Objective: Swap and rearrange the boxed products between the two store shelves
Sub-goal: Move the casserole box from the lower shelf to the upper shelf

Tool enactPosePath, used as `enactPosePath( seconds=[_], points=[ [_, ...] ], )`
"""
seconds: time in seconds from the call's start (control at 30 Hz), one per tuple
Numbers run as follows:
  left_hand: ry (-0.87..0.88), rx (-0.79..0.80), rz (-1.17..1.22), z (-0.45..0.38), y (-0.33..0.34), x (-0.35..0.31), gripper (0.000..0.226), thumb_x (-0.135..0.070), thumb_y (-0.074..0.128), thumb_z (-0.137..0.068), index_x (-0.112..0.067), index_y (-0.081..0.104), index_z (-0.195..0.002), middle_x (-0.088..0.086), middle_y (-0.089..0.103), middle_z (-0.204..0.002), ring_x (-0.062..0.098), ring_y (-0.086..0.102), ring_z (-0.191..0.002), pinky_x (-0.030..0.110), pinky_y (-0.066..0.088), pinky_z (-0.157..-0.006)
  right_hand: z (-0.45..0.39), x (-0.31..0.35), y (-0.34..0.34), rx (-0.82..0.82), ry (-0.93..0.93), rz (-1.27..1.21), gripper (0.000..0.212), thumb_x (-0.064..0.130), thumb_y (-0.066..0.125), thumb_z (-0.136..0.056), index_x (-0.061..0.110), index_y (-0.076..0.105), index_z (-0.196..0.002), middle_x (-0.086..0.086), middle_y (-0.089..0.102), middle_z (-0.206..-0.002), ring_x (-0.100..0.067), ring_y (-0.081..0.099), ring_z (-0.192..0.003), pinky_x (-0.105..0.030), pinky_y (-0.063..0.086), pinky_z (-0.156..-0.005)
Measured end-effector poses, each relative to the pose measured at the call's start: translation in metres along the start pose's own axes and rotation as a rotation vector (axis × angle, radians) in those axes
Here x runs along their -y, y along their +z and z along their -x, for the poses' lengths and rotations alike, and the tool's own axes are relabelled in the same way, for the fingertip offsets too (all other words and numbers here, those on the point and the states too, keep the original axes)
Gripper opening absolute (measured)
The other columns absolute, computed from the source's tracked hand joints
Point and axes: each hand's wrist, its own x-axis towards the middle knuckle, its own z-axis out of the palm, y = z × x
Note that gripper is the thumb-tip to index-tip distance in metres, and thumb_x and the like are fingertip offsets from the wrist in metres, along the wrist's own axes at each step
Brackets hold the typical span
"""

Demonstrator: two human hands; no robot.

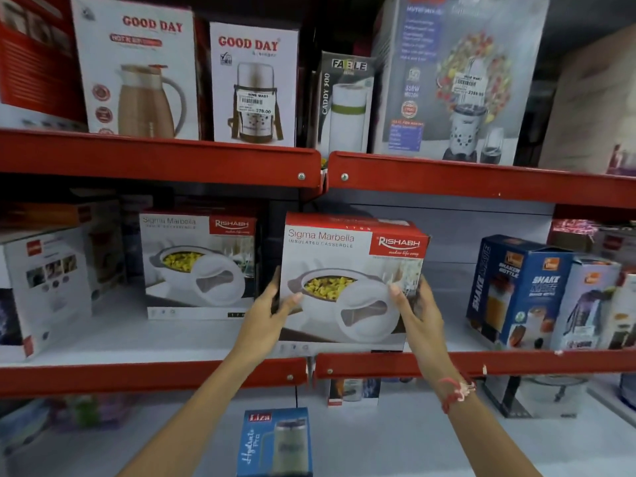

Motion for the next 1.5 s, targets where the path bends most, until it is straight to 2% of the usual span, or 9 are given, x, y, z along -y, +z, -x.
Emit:
enactPosePath(
  seconds=[0.17, 0.23, 0.47, 0.8, 0.97, 1.07, 1.2, 1.3, 1.5],
  points=[
    [0.060, -0.001, -0.003, 0.006, -0.009, -0.016, 0.077, -0.053, 0.054, -0.079, -0.031, 0.028, -0.148, -0.011, 0.060, -0.131, -0.014, 0.062, -0.100, 0.016, 0.050, -0.092, 0.011, 0.025, -0.006, -0.033, -0.045, -0.011, 0.052, 0.048, 0.062, -0.090, 0.044, 0.045, -0.139, 0.046, 0.061, -0.113, 0.022, 0.058, -0.106, 0.003, 0.046, -0.075],
    [0.076, 0.003, 0.003, 0.014, -0.013, -0.020, 0.073, -0.048, 0.054, -0.082, -0.029, 0.029, -0.147, -0.013, 0.062, -0.128, -0.017, 0.061, -0.098, 0.008, 0.049, -0.087, 0.017, 0.034, -0.007, -0.021, -0.045, -0.021, 0.056, 0.049, 0.062, -0.089, 0.043, 0.044, -0.141, 0.044, 0.061, -0.115, 0.021, 0.057, -0.108, -0.003, 0.050, -0.075],
    [0.057, -0.023, 0.024, 0.089, -0.070, -0.032, 0.058, -0.057, 0.060, -0.075, -0.041, 0.053, -0.130, -0.020, 0.070, -0.117, 0.002, 0.066, -0.107, 0.028, 0.055, -0.090, 0.084, 0.078, -0.014, 0.133, -0.033, 0.005, 0.057, 0.051, 0.064, -0.085, 0.055, 0.043, -0.138, 0.032, 0.060, -0.131, 0.015, 0.055, -0.117, -0.019, 0.046, -0.090],
    [0.051, -0.018, 0.036, 0.103, -0.097, -0.044, 0.056, -0.055, 0.062, -0.073, -0.039, 0.058, -0.126, -0.030, 0.071, -0.106, -0.008, 0.065, -0.102, -0.001, 0.047, -0.069, 0.100, 0.110, -0.017, 0.193, 0.096, -0.069, 0.069, 0.046, 0.068, -0.075, 0.050, 0.044, -0.139, 0.015, 0.057, -0.141, -0.012, 0.055, -0.129, -0.052, 0.054, -0.097],
    [0.033, -0.021, 0.047, 0.110, -0.109, -0.043, 0.049, -0.058, 0.062, -0.070, -0.051, 0.058, -0.118, -0.033, 0.071, -0.102, -0.009, 0.065, -0.100, 0.004, 0.050, -0.068, 0.106, 0.114, -0.008, 0.210, 0.069, -0.073, 0.054, 0.047, 0.069, -0.074, 0.062, 0.048, -0.122, 0.021, 0.062, -0.134, -0.005, 0.056, -0.127, -0.048, 0.052, -0.101],
    [0.031, -0.021, 0.052, 0.111, -0.114, -0.041, 0.042, -0.056, 0.063, -0.072, -0.054, 0.059, -0.113, -0.030, 0.071, -0.104, -0.007, 0.065, -0.103, 0.012, 0.049, -0.079, 0.105, 0.112, -0.002, 0.231, 0.056, -0.100, 0.053, 0.050, 0.070, -0.072, 0.066, 0.050, -0.118, 0.028, 0.063, -0.128, 0.008, 0.063, -0.112, -0.027, 0.061, -0.079],
    [0.043, -0.010, 0.074, 0.106, -0.126, -0.032, 0.038, -0.051, 0.061, -0.076, -0.056, 0.059, -0.113, -0.032, 0.070, -0.106, -0.009, 0.064, -0.104, 0.012, 0.051, -0.078, 0.096, 0.106, 0.020, 0.227, -0.005, -0.066, 0.063, 0.039, 0.068, -0.082, 0.043, 0.047, -0.141, 0.031, 0.063, -0.128, 0.014, 0.057, -0.117, -0.019, 0.051, -0.093],
    [0.049, -0.030, 0.092, 0.094, -0.142, -0.018, 0.051, -0.049, 0.062, -0.076, -0.040, 0.056, -0.127, -0.026, 0.071, -0.110, 0.000, 0.068, -0.103, 0.028, 0.053, -0.089, 0.088, 0.100, 0.051, 0.238, -0.014, -0.081, 0.060, 0.029, 0.066, -0.089, 0.036, 0.045, -0.144, 0.040, 0.062, -0.118, 0.023, 0.056, -0.109, -0.006, 0.051, -0.083],
    [0.085, -0.094, 0.071, 0.064, -0.191, 0.017, 0.039, -0.044, 0.063, -0.078, -0.050, 0.059, -0.116, -0.020, 0.072, -0.113, 0.009, 0.069, -0.104, 0.043, 0.052, -0.097, 0.072, 0.092, 0.123, 0.265, 0.010, -0.134, 0.049, 0.036, 0.065, -0.083, 0.056, 0.048, -0.124, 0.031, 0.060, -0.124, 0.014, 0.058, -0.111, -0.027, 0.052, -0.090]
  ],
)
